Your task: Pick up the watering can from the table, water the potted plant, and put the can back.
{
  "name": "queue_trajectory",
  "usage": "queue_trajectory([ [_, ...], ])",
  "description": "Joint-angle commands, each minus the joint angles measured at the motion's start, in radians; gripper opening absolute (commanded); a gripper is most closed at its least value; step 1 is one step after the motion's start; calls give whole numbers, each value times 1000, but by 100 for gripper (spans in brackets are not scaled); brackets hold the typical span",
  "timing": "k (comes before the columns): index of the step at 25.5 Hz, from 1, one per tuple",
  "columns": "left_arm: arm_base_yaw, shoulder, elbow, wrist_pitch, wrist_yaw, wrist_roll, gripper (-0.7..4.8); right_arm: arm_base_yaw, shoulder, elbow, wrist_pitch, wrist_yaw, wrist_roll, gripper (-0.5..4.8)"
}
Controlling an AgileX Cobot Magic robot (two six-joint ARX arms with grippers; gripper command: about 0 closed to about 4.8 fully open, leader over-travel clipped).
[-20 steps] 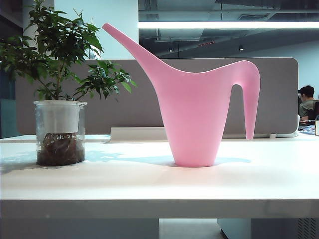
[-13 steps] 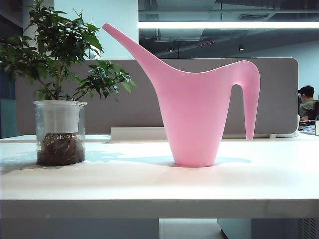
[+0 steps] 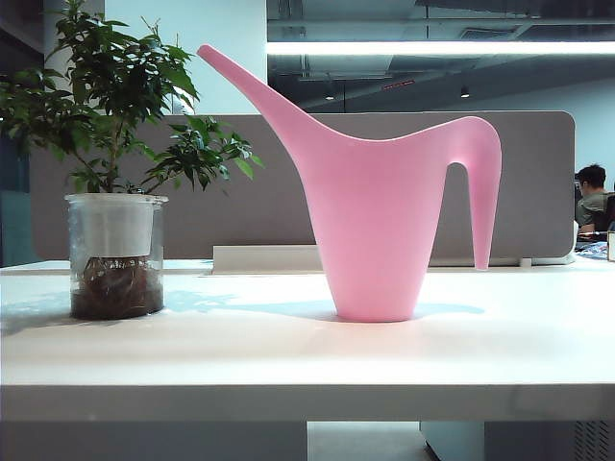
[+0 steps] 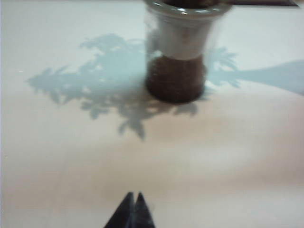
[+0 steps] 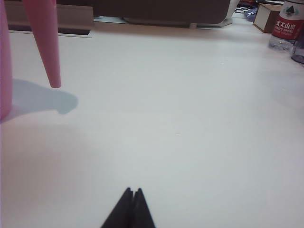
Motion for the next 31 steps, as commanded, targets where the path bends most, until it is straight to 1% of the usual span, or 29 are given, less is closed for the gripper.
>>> queue_trajectory([
  [1, -50, 75, 126, -145, 0, 0, -5, 0, -1, -6, 13, 0, 1, -5],
  [2, -65, 95, 159, -164, 0, 0, -5, 0, -1, -6, 13, 0, 1, -5],
  [4, -118, 135, 233, -126, -1, 0, -5, 0, -1, -6, 13, 0, 1, -5],
  [6, -160, 166, 312, -143, 0, 2, -5, 0, -1, -6, 13, 0, 1, -5],
  [10, -200, 208, 454, -232, 5, -5, -5, 0, -1, -6, 13, 0, 1, -5],
  [13, -221, 233, 581, -341, 95, 0, -5, 0, -1, -6, 13, 0, 1, -5],
  [14, -228, 240, 652, -386, 158, 20, -5, 0, -1, -6, 13, -1, 1, -5],
  [16, -228, 241, 713, -394, 245, 57, -5, 0, -1, -6, 13, 0, 1, -5],
  [17, -228, 240, 736, -396, 275, 89, -5, 0, -1, -6, 13, 0, 1, -5],
  [18, -228, 238, 743, -396, 280, 92, -5, 0, -1, -6, 13, 0, 1, -5],
  [20, -228, 229, 745, -408, 277, 116, -5, 1, -1, -6, 13, 0, 1, -5],
  [21, -228, 227, 745, -440, 269, 135, -5, 0, -1, -6, 13, 0, 1, -5],
  [23, -228, 225, 744, -486, 269, 136, -5, 0, -1, -6, 13, 0, 1, -5],
  [26, -228, 225, 744, -496, 259, 140, -5, 0, -1, -6, 13, 0, 1, -5],
  [27, -228, 225, 744, -496, 246, 140, -5, 0, -1, -6, 13, 0, 1, -5],
  [30, -228, 225, 744, -502, 160, 140, -5, 0, -1, -6, 13, 0, 1, -5],
  [31, -228, 225, 744, -507, 145, 139, -5, 0, -1, -6, 13, 0, 1, -5],
])
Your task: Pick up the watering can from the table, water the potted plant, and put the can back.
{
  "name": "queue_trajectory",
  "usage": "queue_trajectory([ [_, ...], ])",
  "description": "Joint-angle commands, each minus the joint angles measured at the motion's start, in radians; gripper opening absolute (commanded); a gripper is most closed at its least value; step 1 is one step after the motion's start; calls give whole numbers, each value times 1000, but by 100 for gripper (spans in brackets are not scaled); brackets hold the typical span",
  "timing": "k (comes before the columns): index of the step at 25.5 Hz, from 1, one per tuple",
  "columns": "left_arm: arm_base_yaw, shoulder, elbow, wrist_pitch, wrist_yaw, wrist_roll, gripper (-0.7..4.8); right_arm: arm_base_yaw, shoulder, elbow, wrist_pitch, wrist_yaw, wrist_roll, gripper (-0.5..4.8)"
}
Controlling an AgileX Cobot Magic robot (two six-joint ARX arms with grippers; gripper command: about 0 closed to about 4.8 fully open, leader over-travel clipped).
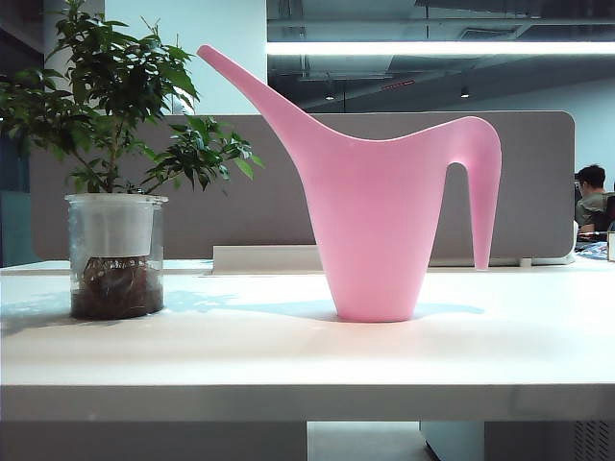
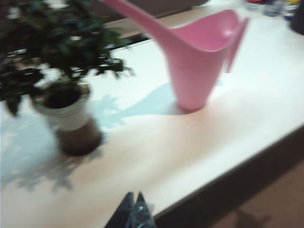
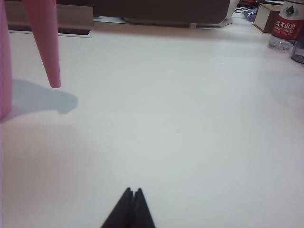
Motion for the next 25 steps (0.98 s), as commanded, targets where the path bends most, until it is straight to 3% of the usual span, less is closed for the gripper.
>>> queue_trajectory([
  [1, -1, 0, 3, -7, -76, 3, -5, 0, -1, -6, 13, -1, 1, -5],
  [15, -1, 0, 3, -6, -76, 3, -5, 1, -1, -6, 13, -2, 6, -5],
  [20, -1, 0, 3, -6, -76, 3, -5, -1, -1, -2, 66, -21, 255, -5],
  [25, -1, 0, 3, -5, -76, 3, -5, -3, -1, 117, 209, -8, 243, -5],
])
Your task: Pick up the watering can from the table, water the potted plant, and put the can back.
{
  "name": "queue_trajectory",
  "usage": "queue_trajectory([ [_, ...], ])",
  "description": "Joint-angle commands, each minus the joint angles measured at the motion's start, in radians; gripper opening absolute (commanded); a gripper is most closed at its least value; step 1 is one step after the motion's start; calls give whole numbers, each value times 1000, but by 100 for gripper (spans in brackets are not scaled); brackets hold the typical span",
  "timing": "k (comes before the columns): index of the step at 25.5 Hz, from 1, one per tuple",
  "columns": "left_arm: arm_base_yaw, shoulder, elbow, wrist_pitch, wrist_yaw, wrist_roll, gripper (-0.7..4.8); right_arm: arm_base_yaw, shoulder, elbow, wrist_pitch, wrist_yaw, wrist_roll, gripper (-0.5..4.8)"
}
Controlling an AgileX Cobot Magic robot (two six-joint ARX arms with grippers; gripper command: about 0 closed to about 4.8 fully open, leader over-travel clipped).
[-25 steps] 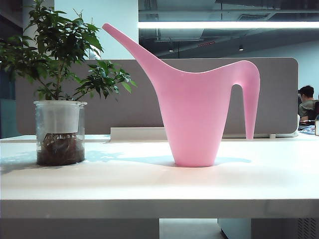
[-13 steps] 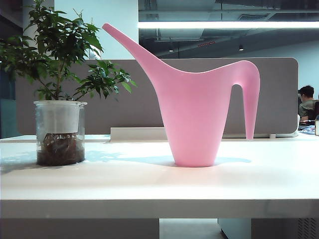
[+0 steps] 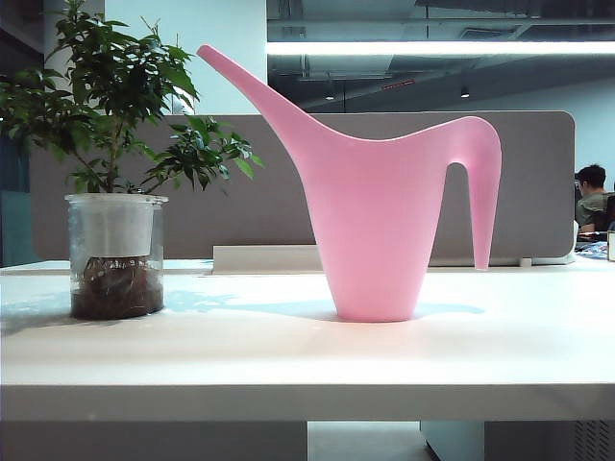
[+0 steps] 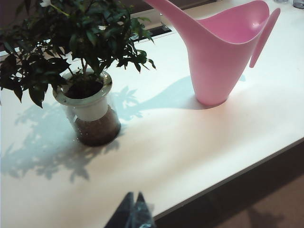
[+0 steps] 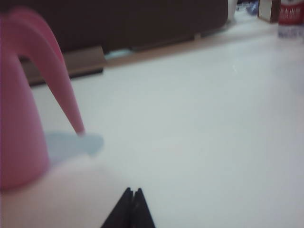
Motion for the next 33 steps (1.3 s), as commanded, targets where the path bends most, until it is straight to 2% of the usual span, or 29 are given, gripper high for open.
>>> queue_trajectory([
  [1, -1, 0, 3, 12, -3, 3, -5, -4, 0, 130, 156, 30, -30, -6],
  [3, -1, 0, 3, 12, -3, 3, -5, -4, 14, 218, 222, 56, -129, -5],
  [4, -1, 0, 3, 12, -3, 3, -5, -4, 46, 290, 307, 72, -250, -5],
  [6, -1, 0, 3, 13, -3, 3, -5, -4, 97, 357, 398, 73, -375, -5],
  [8, -1, 0, 3, 13, -3, 3, -5, -3, 183, 456, 446, 66, -428, -5],
  [10, -1, -1, 3, 13, -3, 3, -5, -3, 261, 538, 463, 64, -428, -5],
  [12, -1, 0, 3, 12, -3, 3, -5, -3, 394, 653, 540, -2, -428, -5],
  [13, -1, 0, 3, 12, -3, 3, -5, -4, 486, 712, 612, 0, -428, -5],
  [18, -1, 0, 3, 13, -3, 3, -5, -36, 795, 810, 726, -2, -426, -5],
  [21, -1, -1, 3, 13, -3, 3, -5, -60, 943, 804, 757, 1, -382, -4],
  [26, -1, 0, 3, 13, -1, 3, -5, -137, 1081, 780, 758, -2, -164, 0],
  [28, -1, 0, 3, 13, 0, 3, -5, -154, 1128, 756, 763, -2, -150, 1],
  [33, -1, -1, 3, 13, 0, 3, -5, -162, 1206, 539, 826, -2, -148, 0],
])
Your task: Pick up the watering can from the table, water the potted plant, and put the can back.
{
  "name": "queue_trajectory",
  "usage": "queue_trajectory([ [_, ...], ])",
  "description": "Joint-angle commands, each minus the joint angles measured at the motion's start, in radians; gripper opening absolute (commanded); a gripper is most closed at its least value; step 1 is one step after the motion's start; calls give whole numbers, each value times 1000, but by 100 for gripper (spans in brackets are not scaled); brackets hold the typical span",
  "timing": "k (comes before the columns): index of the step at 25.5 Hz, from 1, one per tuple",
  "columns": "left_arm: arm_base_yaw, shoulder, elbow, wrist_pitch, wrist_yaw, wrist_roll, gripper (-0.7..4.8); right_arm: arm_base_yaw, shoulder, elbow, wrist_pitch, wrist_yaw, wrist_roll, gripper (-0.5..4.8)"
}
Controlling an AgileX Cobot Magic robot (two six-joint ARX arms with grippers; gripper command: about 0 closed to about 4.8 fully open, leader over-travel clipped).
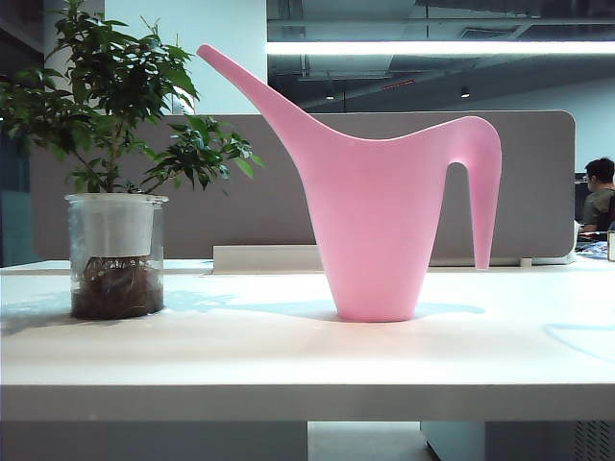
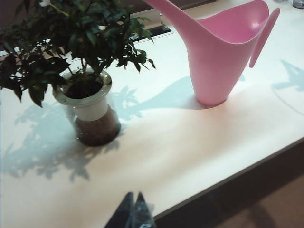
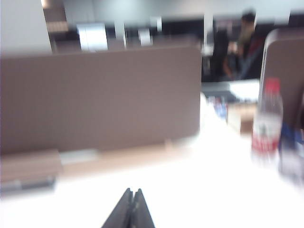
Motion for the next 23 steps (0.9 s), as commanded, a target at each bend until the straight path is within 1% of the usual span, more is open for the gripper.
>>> queue_trajectory([
  [1, -1, -2, 3, 13, -2, 3, -5, 12, -3, -140, 99, 5, 7, 0],
  [2, -1, -2, 3, 13, -3, 3, -5, 46, -11, -226, 170, 5, 7, 0],
  [3, -1, -2, 3, 13, 5, 3, -5, 71, -17, -277, 208, 13, 6, 0],
  [5, -1, -2, 3, 13, 18, 3, -5, 118, -19, -357, 284, 45, 1, 0],
  [8, -1, -4, 3, 12, 8, 3, -5, 211, -20, -446, 369, 102, -31, -1],
  [10, -1, -7, 3, 13, 9, 3, -5, 303, -20, -476, 373, 120, -35, -1],
  [11, -1, -6, 3, 13, 20, 3, -5, 327, -20, -478, 361, 120, -35, -1],
  [14, -1, -7, 3, 13, 33, 3, -5, 367, -17, -477, 357, 120, -35, -1],
  [17, -1, -7, 3, 13, 32, 3, -5, 372, 7, -468, 359, 119, -34, 7],
  [18, -1, -7, 3, 13, 39, 3, -5, 371, 18, -466, 362, 120, -34, 35],
  [21, -1, -7, 3, 13, 60, 3, -5, 370, 76, -449, 385, 114, -35, 157],
  [22, -1, -7, 3, 13, 53, 3, -5, 371, 124, -434, 412, 106, -34, 182],
  [23, -1, -7, 3, 13, 54, 3, -5, 371, 180, -412, 444, 100, -34, 190],
])
